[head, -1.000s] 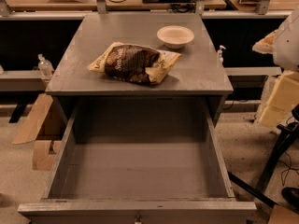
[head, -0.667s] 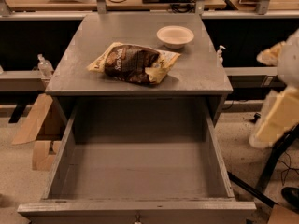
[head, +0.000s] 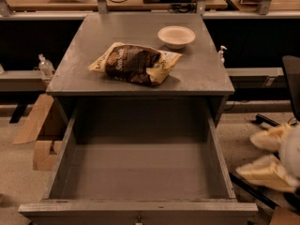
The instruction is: Close top drawer
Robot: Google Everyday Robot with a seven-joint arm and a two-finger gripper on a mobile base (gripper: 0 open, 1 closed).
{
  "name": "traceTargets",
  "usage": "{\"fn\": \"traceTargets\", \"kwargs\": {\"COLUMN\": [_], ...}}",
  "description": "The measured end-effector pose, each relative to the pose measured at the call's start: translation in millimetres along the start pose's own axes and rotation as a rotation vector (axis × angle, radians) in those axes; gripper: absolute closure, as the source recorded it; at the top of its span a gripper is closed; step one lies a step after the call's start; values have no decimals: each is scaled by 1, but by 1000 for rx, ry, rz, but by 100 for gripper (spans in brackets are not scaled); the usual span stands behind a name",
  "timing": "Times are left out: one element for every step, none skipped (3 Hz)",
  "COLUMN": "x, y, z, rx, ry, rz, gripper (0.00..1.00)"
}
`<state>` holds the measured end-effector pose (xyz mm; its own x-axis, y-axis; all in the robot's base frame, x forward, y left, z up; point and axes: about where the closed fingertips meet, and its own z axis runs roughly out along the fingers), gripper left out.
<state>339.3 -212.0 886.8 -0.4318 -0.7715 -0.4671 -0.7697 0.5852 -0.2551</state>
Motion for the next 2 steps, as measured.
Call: {"fn": "traceTargets", "kwargs": {"x": [54, 77], "y": [39, 61], "z": [38, 54], "rx": [-32, -76], "ry": [20, 54], "rz": [82, 107], "gripper": [73, 96]}}
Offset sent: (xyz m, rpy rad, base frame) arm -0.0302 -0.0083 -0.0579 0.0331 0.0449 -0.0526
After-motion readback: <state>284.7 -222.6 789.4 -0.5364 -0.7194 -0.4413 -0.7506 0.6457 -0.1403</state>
